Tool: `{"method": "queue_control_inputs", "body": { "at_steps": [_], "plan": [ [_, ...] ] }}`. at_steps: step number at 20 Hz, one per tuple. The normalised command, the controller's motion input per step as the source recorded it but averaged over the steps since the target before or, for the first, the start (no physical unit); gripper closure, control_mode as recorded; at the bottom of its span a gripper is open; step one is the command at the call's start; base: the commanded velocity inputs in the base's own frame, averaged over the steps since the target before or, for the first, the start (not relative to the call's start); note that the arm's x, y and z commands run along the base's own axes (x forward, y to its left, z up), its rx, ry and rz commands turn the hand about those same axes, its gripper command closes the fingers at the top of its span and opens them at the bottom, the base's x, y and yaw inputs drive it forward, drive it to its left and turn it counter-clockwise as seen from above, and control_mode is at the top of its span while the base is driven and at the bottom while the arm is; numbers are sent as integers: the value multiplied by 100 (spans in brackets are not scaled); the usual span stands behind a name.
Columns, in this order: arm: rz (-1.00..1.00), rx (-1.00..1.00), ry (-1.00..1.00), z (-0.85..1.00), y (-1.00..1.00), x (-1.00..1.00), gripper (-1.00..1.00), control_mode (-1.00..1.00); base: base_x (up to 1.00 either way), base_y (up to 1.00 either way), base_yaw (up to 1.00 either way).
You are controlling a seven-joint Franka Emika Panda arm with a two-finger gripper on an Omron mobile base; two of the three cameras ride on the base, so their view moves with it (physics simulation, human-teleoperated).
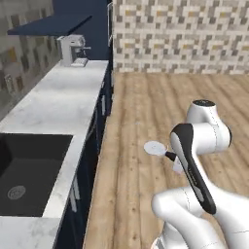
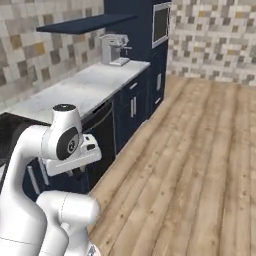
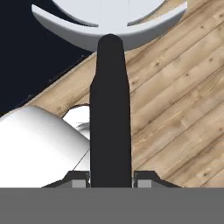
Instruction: Take the pizza cutter from the drawer on the left and place it on the dining counter for cutting.
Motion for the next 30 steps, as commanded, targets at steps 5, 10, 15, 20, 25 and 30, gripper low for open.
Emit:
{"method": "queue_control_inputs", "body": {
  "at_steps": [5, 10, 15, 20, 25, 30],
  "plan": [
    [0, 0, 0, 0, 0, 0, 100, 100, 2, 0, -87],
    [0, 0, 0, 0, 0, 0, 100, 100, 1, 0, -90],
    [0, 0, 0, 0, 0, 0, 100, 100, 1, 0, -90],
    [0, 0, 0, 0, 0, 0, 100, 100, 2, 0, -89],
    [0, 0, 0, 0, 0, 0, 100, 100, 24, 1, -72],
    [0, 0, 0, 0, 0, 0, 100, 100, 60, 6, -42]
  ]
}}
